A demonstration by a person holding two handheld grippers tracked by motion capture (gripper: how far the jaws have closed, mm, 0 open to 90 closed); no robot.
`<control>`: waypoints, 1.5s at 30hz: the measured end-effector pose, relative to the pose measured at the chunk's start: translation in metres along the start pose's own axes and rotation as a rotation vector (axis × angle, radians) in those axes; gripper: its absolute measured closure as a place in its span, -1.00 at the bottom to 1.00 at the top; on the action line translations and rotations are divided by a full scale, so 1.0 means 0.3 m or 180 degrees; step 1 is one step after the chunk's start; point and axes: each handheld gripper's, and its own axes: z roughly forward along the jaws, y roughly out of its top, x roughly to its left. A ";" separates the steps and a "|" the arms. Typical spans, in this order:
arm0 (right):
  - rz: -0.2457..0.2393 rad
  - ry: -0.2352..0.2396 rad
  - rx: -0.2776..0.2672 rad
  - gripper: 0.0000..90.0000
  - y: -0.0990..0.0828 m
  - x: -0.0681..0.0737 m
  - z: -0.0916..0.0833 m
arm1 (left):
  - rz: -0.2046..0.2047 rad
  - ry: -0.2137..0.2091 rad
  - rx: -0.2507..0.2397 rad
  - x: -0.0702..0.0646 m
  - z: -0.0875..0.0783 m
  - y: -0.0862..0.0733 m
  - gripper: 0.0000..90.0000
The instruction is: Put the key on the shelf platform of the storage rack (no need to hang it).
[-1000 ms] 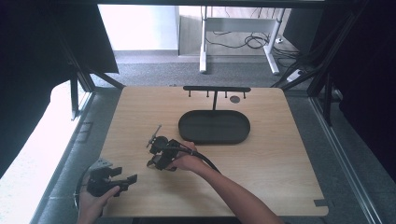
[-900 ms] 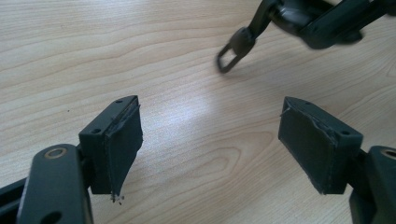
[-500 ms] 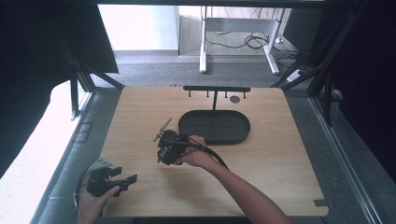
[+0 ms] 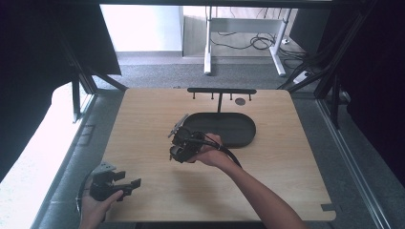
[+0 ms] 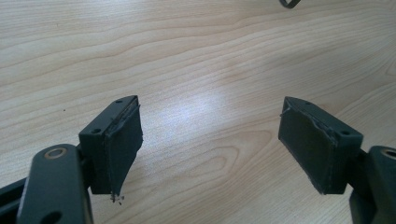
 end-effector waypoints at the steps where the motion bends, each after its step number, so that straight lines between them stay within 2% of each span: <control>1: 0.0000 0.0000 0.0000 0.10 0.000 0.000 0.000 | 0.0004 0.0000 -0.0001 0.000 0.000 0.000 -0.51; 13: 0.0069 -0.0044 -0.0004 0.10 -0.022 -0.048 -0.037 | -0.0016 0.0001 0.0000 0.000 0.000 0.000 -0.51; 27: 0.0221 -0.0157 0.0004 0.10 -0.047 -0.123 -0.084 | -0.0018 0.0001 0.0006 0.001 0.000 -0.001 -0.51; 45: 0.0337 -0.0285 0.0023 0.10 -0.080 -0.199 -0.111 | -0.0022 0.0006 -0.0002 0.002 -0.002 -0.001 -0.51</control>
